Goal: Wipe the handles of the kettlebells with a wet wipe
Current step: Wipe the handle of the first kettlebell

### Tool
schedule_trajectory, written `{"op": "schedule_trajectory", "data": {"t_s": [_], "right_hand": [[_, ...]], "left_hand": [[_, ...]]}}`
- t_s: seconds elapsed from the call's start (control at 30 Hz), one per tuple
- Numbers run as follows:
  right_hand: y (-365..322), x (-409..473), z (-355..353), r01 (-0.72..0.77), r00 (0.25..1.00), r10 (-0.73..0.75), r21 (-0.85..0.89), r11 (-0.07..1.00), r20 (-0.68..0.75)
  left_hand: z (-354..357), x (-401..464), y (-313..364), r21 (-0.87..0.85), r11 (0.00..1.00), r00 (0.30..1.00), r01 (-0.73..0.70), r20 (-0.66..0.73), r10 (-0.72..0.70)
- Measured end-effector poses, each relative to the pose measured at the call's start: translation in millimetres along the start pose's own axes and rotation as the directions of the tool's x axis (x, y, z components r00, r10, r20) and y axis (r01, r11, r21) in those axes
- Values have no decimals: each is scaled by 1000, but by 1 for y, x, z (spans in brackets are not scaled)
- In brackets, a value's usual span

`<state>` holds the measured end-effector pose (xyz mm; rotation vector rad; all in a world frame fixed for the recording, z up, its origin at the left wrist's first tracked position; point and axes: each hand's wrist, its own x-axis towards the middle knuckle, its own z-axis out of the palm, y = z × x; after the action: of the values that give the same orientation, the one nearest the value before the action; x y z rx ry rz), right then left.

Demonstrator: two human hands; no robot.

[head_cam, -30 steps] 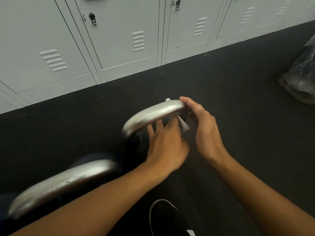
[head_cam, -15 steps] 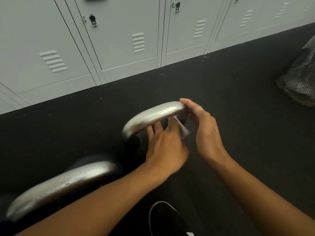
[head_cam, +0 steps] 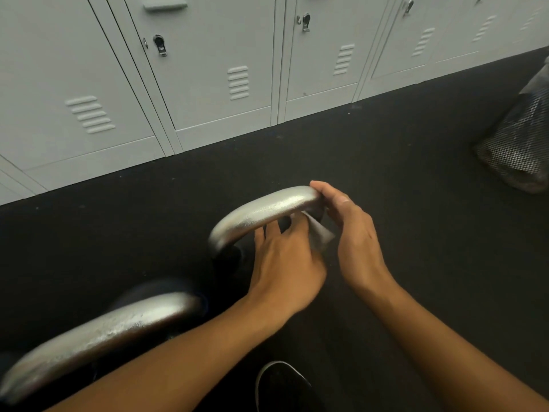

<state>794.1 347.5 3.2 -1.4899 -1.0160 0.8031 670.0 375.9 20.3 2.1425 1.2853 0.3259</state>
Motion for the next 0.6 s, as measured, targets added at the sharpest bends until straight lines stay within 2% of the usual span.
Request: {"op": "schedule_trajectory", "data": {"t_s": [0.2, 0.33, 0.47, 0.6], "right_hand": [[0, 0, 0, -7, 1000, 7, 12, 1000, -3], [-1, 0, -1, -10, 1000, 10, 13, 1000, -1], [-1, 0, 0, -13, 1000, 13, 20, 1000, -9], [-1, -1, 0, -26, 1000, 26, 38, 999, -9]], "left_hand": [[0, 11, -2, -71, 997, 999, 8, 32, -6], [4, -3, 2, -70, 998, 1000, 3, 10, -2], [-3, 6, -3, -165, 986, 999, -17, -52, 9], [-8, 17, -5, -204, 979, 1000, -18, -10, 16]]}}
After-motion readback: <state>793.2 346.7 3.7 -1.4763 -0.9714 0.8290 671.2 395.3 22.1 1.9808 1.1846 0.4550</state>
